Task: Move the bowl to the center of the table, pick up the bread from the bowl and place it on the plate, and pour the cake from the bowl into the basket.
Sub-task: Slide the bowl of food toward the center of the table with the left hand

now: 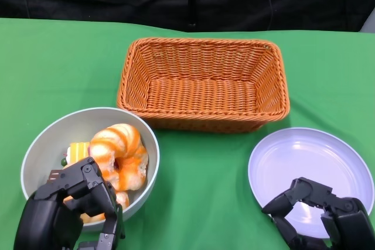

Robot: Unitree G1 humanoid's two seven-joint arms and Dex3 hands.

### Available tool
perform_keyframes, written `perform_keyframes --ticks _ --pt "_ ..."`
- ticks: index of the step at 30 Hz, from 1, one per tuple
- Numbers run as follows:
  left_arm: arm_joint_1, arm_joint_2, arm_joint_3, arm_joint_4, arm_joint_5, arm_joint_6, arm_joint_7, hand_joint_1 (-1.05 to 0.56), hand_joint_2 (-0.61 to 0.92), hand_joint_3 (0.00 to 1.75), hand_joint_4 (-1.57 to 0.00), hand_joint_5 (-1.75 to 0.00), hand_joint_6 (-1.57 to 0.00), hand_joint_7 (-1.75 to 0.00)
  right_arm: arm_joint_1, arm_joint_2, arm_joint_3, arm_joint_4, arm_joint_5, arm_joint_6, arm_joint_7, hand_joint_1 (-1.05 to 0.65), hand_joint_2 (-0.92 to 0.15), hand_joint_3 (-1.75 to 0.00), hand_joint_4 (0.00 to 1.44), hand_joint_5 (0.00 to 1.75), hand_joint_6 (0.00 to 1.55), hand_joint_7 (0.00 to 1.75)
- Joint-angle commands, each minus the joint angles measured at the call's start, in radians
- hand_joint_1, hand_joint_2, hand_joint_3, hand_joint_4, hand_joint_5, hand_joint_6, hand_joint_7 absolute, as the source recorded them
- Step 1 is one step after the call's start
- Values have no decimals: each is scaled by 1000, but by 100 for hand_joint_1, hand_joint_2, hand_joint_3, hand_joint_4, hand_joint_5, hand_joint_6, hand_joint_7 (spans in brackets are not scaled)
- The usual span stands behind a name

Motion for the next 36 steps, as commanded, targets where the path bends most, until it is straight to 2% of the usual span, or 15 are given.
perform_keyframes --ticks 1,19,23,25,32,36 --pt "4 14 12 -9 -9 -8 -6 -9 28 156 -95 -175 -81 -166 3 -14 -2 -4 17 5 4 -27 -59 -85 69 146 81 104" --pt "5 3 18 -21 16 -46 16 -10 27 157 -91 -175 -78 -165 2 -17 -1 -5 19 6 2 -27 -59 -85 69 145 82 103" --pt "8 -21 18 -40 -27 -37 23 -14 36 139 -81 -165 -75 -146 3 -17 1 -2 22 4 3 -26 -58 -87 70 145 82 103" --pt "-5 -32 24 -34 -44 -56 20 -14 38 135 -76 -162 -72 -141 1 -17 -1 0 15 4 -1 -26 -58 -89 70 145 82 103" --pt "-24 -35 57 -45 -15 -87 35 -19 38 126 -64 -156 -63 -134 7 -14 1 -7 14 6 -2 -28 -55 -92 69 145 81 104" --pt "-42 -34 79 -24 31 -136 47 -16 29 135 -62 -150 -60 -123 7 -13 0 -7 8 6 -5 -29 -56 -91 69 145 80 105"
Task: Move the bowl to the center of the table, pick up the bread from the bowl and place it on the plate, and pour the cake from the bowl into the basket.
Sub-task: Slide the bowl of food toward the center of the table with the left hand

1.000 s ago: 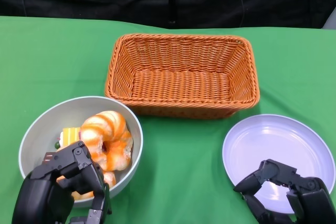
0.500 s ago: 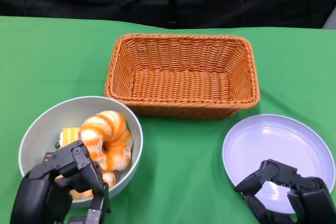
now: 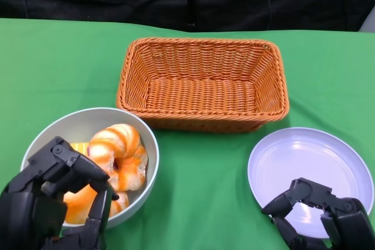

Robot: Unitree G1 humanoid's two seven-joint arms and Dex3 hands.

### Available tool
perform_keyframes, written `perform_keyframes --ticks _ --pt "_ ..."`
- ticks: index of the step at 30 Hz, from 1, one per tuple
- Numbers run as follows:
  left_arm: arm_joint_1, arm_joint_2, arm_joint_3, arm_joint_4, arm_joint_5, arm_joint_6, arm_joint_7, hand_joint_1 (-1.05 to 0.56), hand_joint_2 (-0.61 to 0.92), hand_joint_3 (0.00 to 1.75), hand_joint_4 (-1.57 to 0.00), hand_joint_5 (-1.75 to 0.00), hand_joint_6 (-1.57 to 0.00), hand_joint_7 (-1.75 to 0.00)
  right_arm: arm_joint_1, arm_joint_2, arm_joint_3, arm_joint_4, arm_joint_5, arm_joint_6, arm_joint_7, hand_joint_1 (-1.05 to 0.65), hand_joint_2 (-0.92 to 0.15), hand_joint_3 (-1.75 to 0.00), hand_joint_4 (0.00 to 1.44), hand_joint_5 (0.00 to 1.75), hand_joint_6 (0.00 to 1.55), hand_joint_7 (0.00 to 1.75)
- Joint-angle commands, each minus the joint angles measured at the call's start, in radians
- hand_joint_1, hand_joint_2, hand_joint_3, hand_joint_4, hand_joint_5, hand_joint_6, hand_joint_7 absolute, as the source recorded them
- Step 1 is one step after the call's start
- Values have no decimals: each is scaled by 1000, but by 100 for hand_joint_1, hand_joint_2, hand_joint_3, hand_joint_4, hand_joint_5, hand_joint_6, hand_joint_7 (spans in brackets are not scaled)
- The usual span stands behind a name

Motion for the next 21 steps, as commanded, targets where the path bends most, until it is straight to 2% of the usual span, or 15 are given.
perform_keyframes --ticks 1,5,10,13,15,18,21 --pt "-23 9 32 19 51 -64 26 -18 26 137 -59 -149 -57 -120 6 -6 -6 -6 2 7 -5 -29 -56 -91 69 145 80 105" --pt "-39 19 61 37 69 -82 37 -26 24 133 -49 -139 -48 -107 10 -5 0 -14 10 17 -1 -28 -56 -90 69 145 80 106" --pt "-60 37 89 65 91 -92 43 -31 24 129 -28 -122 -42 -89 7 -5 -1 1 7 9 -4 -27 -56 -92 70 147 81 105" --pt "-73 58 115 66 120 -66 60 -40 34 114 -15 -118 -35 -82 7 -1 -1 2 1 4 -7 -27 -53 -98 70 147 82 104" --pt "-75 70 129 58 128 -36 70 -43 40 104 -4 -118 -30 -74 12 1 0 -6 -4 8 -11 -29 -56 -91 70 147 81 104" --pt "-80 88 146 59 156 -18 83 -47 49 92 0 -109 -25 -68 15 2 -1 -10 -8 4 -13 -29 -58 -87 70 147 81 105" --pt "-85 100 160 61 194 -9 100 -52 66 65 0 -96 -18 -66 20 -1 -1 -17 -2 9 -9 -28 -58 -88 70 147 81 105"
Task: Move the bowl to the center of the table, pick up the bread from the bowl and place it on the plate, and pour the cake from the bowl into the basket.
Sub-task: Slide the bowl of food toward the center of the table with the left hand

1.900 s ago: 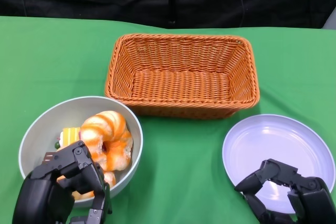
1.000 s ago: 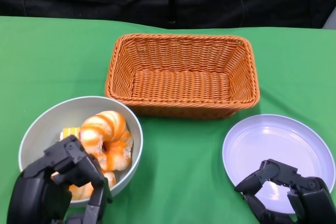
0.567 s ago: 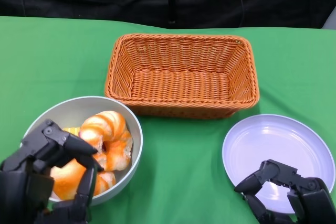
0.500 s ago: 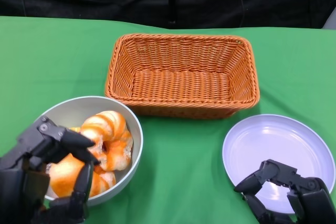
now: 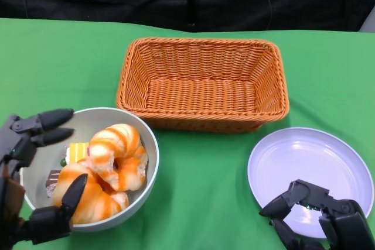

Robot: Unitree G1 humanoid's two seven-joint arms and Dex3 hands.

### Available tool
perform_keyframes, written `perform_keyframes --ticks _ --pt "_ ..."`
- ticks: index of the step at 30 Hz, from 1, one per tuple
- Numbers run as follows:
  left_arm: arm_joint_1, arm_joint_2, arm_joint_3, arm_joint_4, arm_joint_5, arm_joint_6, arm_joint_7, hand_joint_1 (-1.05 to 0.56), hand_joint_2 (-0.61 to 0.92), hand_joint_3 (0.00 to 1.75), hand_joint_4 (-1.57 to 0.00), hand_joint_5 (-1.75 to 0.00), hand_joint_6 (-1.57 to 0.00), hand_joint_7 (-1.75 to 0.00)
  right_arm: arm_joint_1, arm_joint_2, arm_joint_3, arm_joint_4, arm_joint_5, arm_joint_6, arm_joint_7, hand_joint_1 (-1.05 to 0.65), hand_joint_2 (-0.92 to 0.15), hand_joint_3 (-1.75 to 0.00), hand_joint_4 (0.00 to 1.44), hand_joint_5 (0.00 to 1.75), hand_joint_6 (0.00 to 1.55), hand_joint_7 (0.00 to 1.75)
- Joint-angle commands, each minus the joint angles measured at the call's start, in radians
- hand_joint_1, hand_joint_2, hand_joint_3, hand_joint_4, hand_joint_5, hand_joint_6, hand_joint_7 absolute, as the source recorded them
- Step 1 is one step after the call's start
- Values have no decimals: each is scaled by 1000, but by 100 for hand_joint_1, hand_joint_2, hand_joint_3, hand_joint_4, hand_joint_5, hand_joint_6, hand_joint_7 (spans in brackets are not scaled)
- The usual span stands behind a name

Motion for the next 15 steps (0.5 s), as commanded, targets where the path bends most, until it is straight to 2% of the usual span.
perform_keyframes --ticks 1,2,3,5,10,15 --pt "-8 23 23 -1 37 14 33 -56 78 46 0 -89 -16 -64 13 -7 -5 -14 11 -3 -4 -27 -58 -89 70 148 81 105" --pt "-8 27 27 -2 46 19 39 -57 83 37 0 -87 -16 -63 14 -8 -4 -16 14 -5 -2 -27 -58 -90 70 148 81 105" --pt "-9 32 32 -1 54 23 43 -60 88 28 0 -78 -12 -60 14 -8 -5 -17 11 -9 -3 -27 -58 -89 69 148 80 105" --pt "-12 42 43 2 81 26 53 -63 91 26 0 -65 -8 -57 15 -8 -4 -21 10 -7 -2 -28 -59 -87 69 148 80 105" --pt "-17 60 62 -9 146 78 84 -68 92 31 0 -40 -1 -54 18 -7 0 -37 25 14 4 -28 -60 -83 69 146 80 105" --pt "-23 89 79 -18 231 150 118 -66 92 42 0 -34 0 -42 20 -9 1 -39 25 13 7 -26 -60 -85 70 146 80 104"
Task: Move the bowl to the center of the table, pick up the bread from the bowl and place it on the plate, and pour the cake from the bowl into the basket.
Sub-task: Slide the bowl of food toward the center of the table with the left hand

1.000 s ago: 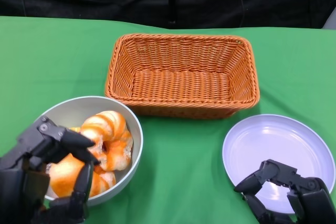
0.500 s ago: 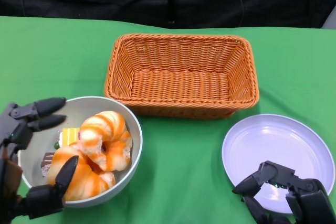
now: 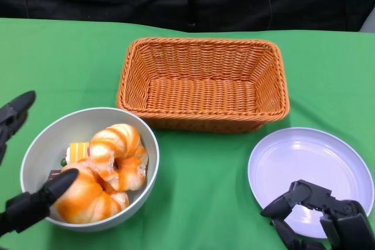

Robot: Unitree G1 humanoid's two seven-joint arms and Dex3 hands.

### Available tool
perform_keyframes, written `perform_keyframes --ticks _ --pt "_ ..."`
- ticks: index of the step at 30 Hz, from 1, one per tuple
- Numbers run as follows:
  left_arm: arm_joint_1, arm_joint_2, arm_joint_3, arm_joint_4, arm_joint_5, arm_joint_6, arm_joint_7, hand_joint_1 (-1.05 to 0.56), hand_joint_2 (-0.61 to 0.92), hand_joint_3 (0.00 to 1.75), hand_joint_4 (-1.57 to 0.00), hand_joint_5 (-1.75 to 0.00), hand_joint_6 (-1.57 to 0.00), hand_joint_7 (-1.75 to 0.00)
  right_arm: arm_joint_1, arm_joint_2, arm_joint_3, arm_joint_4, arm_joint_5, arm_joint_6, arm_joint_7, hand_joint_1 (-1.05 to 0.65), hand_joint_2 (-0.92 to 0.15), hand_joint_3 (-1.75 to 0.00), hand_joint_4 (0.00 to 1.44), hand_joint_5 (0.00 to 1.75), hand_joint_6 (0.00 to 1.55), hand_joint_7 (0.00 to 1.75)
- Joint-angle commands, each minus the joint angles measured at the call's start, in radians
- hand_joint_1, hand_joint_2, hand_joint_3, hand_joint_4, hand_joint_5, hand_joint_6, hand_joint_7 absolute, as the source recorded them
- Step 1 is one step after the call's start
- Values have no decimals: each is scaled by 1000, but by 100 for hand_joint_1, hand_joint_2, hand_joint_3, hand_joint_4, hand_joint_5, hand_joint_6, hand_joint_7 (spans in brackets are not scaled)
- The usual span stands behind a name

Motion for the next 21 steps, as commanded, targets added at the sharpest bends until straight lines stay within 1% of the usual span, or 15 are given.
perform_keyframes --ticks 1,3,8,9,10,12,16,19,21 --pt "-13 34 18 -13 41 48 27 -64 92 44 0 -32 0 -38 6 -8 -2 -8 11 5 2 -26 -60 -85 70 145 80 104" --pt "-23 44 22 -17 59 93 32 -65 92 48 0 -30 0 -35 9 -4 1 -16 12 15 1 -27 -59 -84 70 145 81 105" --pt "-51 41 31 -54 20 269 18 -72 92 58 0 -20 0 -29 6 -7 2 -12 9 10 0 -27 -60 -84 70 145 80 105" --pt "-59 37 34 -59 -4 307 13 -73 92 58 0 -19 0 -28 6 -7 0 -13 7 9 -1 -27 -60 -84 70 145 80 105" --pt "-66 34 38 -62 -28 337 8 -74 92 64 0 -18 0 -25 6 -9 -1 -13 5 8 -2 -27 -60 -84 70 146 80 105" --pt "-78 33 46 -66 -76 391 1 -76 92 69 0 -17 0 -21 6 -10 -1 -14 6 9 -1 -27 -60 -85 70 147 80 105" --pt "-104 45 66 -53 -163 465 -14 -76 92 80 0 -6 0 -12 9 -8 0 -19 4 15 -2 -27 -60 -86 70 147 80 105" --pt "-127 55 79 -45 -227 530 -34 -76 92 85 0 -1 0 -6 11 -7 2 -22 10 19 1 -27 -60 -85 69 147 80 106" --pt "-144 61 87 -44 -270 588 -40 -75 92 86 0 0 0 -4 13 -7 1 -24 9 19 -1 -27 -60 -85 69 147 80 106"
